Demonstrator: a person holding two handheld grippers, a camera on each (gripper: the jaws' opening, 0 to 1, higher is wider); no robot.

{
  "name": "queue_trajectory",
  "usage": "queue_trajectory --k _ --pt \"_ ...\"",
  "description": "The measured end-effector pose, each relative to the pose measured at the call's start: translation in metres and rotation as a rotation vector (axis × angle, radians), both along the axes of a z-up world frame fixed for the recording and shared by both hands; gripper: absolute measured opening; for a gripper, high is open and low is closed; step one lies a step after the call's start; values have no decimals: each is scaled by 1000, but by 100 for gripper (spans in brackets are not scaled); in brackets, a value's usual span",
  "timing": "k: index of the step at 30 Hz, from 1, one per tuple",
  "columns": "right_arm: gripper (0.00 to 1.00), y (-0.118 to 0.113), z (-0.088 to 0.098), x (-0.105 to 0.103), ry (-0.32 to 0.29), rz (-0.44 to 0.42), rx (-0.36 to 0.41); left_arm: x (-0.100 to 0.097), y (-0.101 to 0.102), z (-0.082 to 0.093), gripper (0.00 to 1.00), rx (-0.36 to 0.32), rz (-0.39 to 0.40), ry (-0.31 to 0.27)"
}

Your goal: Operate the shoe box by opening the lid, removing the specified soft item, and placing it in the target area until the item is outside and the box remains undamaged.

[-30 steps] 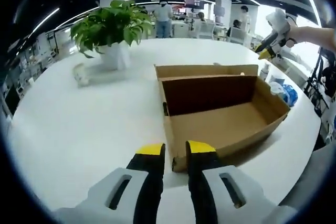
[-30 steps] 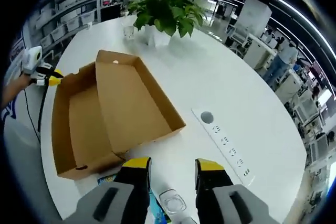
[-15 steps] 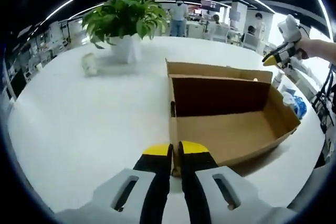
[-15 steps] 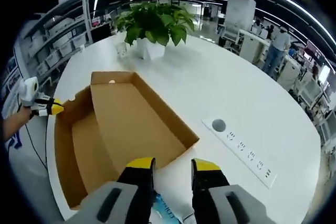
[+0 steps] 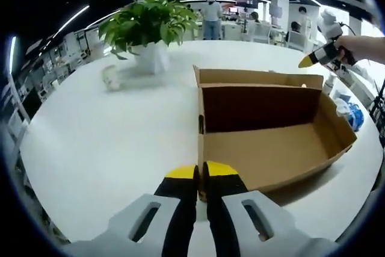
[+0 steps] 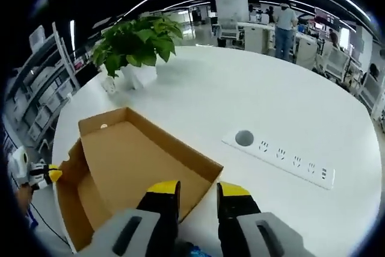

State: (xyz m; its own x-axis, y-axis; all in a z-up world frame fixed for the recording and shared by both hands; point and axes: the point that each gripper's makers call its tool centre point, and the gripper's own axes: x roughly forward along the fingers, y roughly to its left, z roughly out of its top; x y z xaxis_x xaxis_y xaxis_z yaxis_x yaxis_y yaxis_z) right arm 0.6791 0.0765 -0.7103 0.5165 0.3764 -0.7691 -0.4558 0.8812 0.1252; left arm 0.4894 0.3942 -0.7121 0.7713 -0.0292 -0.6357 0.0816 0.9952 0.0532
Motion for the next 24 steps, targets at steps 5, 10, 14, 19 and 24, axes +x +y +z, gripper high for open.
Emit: queue_trajectory --k 5,10,14,19,24 --pt "21 -3 -17 -1 30 -30 -51 -1 2 -1 2 3 4 5" --pt "19 0 -29 -4 58 -46 -71 0 2 -1 2 8 7 17" --pt "17 2 -30 -5 84 -83 -56 0 3 -2 2 6 10 17" --pt "20 -2 -23 1 68 -160 9 1 3 -3 2 8 7 23" --pt "19 -3 -17 4 85 -189 53 1 3 -3 2 15 9 20"
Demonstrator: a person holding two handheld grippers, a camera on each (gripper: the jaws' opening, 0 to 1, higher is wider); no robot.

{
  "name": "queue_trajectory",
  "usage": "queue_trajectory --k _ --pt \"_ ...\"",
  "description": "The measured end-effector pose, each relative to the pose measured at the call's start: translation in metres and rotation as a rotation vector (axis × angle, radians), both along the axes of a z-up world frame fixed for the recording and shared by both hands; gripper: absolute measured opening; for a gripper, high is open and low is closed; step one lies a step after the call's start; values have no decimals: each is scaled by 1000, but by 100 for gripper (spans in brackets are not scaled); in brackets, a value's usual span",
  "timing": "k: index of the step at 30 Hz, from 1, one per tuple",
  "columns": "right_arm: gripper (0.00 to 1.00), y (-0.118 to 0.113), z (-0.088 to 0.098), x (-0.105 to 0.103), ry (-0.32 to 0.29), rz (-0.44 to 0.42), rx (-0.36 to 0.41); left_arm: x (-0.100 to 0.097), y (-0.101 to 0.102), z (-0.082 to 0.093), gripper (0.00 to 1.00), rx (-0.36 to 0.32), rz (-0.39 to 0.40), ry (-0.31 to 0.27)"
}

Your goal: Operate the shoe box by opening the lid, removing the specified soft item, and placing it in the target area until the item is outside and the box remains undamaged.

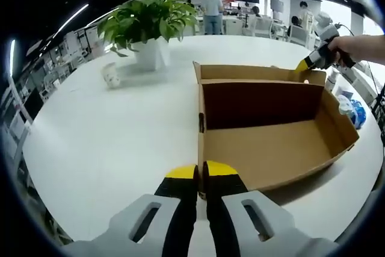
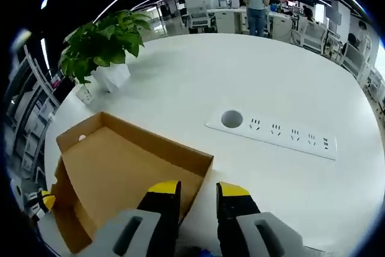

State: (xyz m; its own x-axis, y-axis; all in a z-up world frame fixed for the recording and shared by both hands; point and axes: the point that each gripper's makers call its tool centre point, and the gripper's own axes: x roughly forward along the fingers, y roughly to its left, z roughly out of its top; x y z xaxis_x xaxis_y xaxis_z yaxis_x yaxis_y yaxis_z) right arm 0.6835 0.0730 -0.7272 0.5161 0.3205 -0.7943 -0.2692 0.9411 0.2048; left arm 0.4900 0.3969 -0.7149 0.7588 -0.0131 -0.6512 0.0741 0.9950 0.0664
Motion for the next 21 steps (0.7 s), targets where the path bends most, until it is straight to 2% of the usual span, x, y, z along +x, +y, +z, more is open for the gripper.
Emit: queue_trajectory --k 3,10,12,13,19,21 --pt "20 9 -2 -4 28 1 44 0 0 0 2 -3 6 -5" --pt "18 6 -13 1 19 -21 8 -1 1 0 2 -4 1 -8" --pt "13 8 -16 -4 42 -21 3 0 1 0 2 -6 2 -7" --pt "9 8 -16 -4 39 -20 1 0 1 0 2 -7 3 -7" --pt "4 8 -12 -5 17 -29 -28 0 2 -1 2 -8 -2 -6" --pt "1 6 -9 -4 -9 -38 -47 0 2 -1 2 -11 1 -6"
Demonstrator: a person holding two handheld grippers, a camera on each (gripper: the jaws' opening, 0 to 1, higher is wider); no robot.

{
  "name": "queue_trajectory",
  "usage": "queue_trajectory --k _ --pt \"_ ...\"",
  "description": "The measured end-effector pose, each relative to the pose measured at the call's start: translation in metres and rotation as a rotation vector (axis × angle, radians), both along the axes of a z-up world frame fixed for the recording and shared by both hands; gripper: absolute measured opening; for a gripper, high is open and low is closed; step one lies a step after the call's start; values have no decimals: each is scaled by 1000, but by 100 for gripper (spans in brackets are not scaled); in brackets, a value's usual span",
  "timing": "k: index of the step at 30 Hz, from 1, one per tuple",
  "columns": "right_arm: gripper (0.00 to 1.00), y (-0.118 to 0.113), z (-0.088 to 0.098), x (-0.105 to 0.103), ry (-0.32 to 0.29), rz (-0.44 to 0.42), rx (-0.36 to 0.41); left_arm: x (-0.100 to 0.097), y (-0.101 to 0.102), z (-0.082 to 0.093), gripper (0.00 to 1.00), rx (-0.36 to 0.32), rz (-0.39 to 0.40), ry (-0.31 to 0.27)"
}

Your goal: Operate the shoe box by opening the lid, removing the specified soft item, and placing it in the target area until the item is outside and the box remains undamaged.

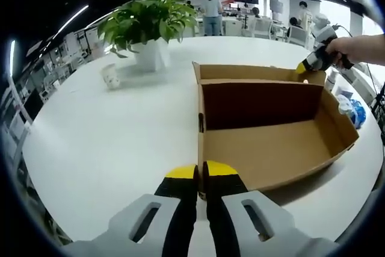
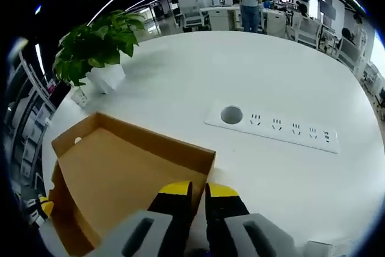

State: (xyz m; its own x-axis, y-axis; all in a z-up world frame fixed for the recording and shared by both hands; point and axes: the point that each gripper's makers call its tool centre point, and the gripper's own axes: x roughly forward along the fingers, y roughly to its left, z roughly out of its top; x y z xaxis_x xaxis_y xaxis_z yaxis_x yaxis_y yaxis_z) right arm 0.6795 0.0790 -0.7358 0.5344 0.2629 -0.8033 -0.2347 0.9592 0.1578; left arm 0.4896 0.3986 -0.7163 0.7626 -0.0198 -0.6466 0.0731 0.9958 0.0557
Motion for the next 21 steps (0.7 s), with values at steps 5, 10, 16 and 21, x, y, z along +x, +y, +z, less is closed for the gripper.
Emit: queue_trajectory --k 5,10,16,21 --pt "0 -1 12 0 -34 -9 3 -2 -1 0 2 -8 3 -12" --pt "0 -1 21 -1 -62 2 -3 -3 -2 2 2 -15 4 -19" --pt "0 -1 30 0 -104 0 -7 -4 -3 3 2 -19 4 -23" --pt "0 1 42 1 -149 -8 18 -4 -3 3 1 -30 4 -30"
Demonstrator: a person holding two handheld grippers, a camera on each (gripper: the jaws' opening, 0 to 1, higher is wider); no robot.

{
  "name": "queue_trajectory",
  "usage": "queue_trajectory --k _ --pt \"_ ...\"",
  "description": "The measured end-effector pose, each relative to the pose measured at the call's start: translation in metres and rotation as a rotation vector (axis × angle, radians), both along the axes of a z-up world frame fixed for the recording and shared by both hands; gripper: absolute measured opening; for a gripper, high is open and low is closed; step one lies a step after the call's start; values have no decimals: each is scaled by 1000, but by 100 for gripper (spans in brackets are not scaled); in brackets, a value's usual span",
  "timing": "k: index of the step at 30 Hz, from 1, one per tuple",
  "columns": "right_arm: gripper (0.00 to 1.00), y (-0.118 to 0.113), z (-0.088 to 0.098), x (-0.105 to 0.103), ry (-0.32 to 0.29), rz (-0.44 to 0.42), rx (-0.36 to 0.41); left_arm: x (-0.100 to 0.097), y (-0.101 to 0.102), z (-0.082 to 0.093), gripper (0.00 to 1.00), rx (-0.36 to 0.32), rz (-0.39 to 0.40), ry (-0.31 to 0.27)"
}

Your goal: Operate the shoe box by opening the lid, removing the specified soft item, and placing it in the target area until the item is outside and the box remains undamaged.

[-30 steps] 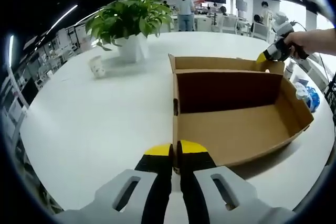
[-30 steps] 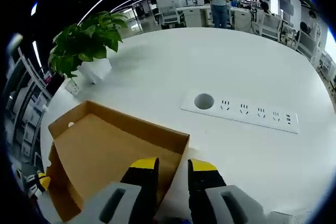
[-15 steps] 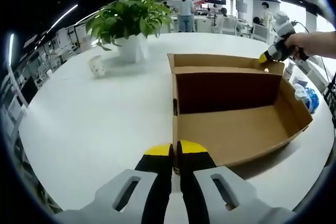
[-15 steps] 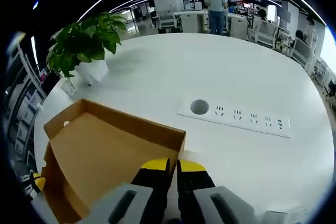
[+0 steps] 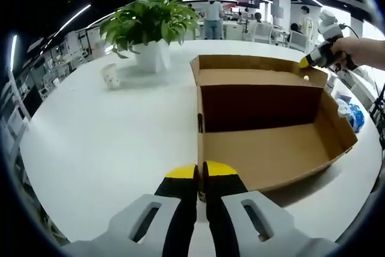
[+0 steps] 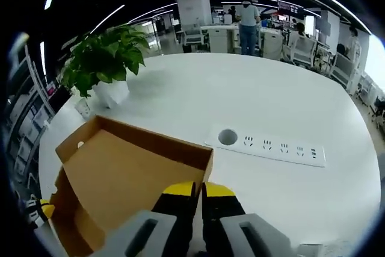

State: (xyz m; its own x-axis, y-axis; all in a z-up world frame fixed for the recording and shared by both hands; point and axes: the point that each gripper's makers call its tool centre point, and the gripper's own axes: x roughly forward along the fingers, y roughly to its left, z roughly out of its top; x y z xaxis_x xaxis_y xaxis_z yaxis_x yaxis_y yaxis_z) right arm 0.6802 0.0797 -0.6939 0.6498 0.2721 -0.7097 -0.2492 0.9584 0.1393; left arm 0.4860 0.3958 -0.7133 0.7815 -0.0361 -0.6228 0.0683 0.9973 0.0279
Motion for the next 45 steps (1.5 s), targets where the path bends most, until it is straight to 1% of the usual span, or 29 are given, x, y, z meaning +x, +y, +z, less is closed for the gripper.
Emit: queue_trajectory --k 1,4,5,6,7,9,11,12,15,17,21,22,23,24,26,28,35,45 --pt "0 0 2 -1 0 1 2 0 0 0 1 -4 1 0" --pt "0 -1 13 -1 -47 -5 30 1 1 0 1 -6 0 -1" --pt "0 -1 15 -2 -52 -6 35 1 1 0 1 -7 1 -1" --pt "0 0 19 -3 -73 -1 38 1 1 0 1 -8 2 -1" --pt "0 -1 21 -4 -85 1 33 1 1 0 1 -10 1 -2" --pt "0 0 26 -5 -108 -3 47 1 1 0 2 -15 2 -2" --pt "0 -1 32 -6 -141 -2 52 1 1 0 2 -18 2 -2" --pt "0 -1 33 -7 -147 2 48 1 0 0 2 -21 4 -3" --pt "0 0 41 -10 -196 23 35 1 0 0 2 -28 8 -6" --pt "0 1 45 -11 -210 19 51 1 0 0 2 -33 12 -4" --pt "0 1 51 -13 -249 28 48 1 0 0 2 -33 15 -6" --pt "0 3 58 -14 -281 33 60 1 0 0 2 -34 16 -7" --pt "0 4 59 -14 -290 36 62 1 0 0 2 -37 20 -8" --pt "0 3 61 -17 -294 38 58 1 0 0 1 -36 20 -8" --pt "0 3 65 -20 -306 31 80 1 0 0 1 -36 20 -9" --pt "0 3 68 -23 -321 42 68 1 -1 0 1 -37 17 -9" --pt "0 3 79 -36 -352 57 70 2 -1 0 2 -37 9 -10" --pt "0 -2 83 -52 -369 57 72 1 -2 -1 2 -40 -12 -12"
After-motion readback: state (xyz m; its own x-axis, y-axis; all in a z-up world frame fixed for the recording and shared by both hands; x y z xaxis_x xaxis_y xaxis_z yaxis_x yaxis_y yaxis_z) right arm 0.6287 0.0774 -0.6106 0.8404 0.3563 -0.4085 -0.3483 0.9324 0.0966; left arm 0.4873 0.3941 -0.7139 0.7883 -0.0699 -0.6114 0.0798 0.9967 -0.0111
